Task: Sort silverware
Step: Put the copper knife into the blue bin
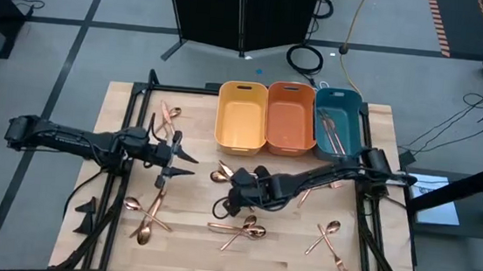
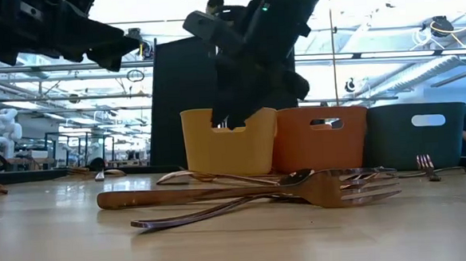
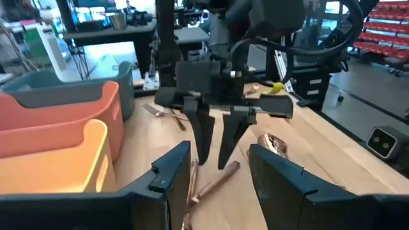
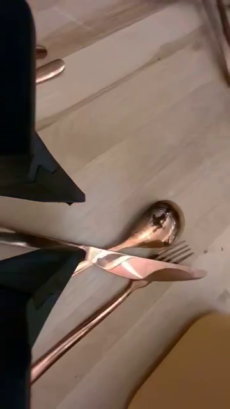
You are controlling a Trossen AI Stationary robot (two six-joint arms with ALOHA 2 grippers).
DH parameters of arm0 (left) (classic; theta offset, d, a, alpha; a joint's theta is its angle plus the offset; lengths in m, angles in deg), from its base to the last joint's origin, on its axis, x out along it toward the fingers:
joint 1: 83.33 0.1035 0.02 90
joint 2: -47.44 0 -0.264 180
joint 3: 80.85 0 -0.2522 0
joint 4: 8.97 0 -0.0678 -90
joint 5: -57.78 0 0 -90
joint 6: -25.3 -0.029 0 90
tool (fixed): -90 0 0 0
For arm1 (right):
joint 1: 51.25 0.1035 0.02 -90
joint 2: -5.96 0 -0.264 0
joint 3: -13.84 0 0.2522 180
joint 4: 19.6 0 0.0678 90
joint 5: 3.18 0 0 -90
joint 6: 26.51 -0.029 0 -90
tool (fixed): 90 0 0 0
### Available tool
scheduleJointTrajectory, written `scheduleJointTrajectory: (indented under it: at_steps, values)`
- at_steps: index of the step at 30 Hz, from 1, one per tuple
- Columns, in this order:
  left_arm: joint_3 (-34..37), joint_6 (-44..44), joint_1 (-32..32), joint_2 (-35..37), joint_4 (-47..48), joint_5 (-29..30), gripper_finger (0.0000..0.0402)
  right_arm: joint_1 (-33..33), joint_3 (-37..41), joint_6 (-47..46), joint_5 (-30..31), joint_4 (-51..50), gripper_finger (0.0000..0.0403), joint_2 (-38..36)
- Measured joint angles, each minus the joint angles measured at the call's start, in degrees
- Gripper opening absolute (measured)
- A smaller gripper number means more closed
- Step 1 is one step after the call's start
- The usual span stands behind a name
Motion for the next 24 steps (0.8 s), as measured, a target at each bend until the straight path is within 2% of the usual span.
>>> scheduleJointTrajectory:
  at_steps: [10, 17, 24]
  values:
    - [0.0, 1.6, 0.0, -0.4, -0.1, 0.0, 0.0157, 1.8, 0.0, -3.1, 2.0, 1.9, 0.0110, 7.4]
    - [0.0, 1.6, -0.1, -0.4, 1.3, 0.0, 0.0157, 2.8, 0.0, -4.4, 6.5, 1.9, 0.0110, 7.9]
    - [0.0, 1.6, -0.1, -0.4, 1.7, 0.0, 0.0157, 3.4, 0.0, -8.1, 8.0, 0.2, 0.0109, 7.8]
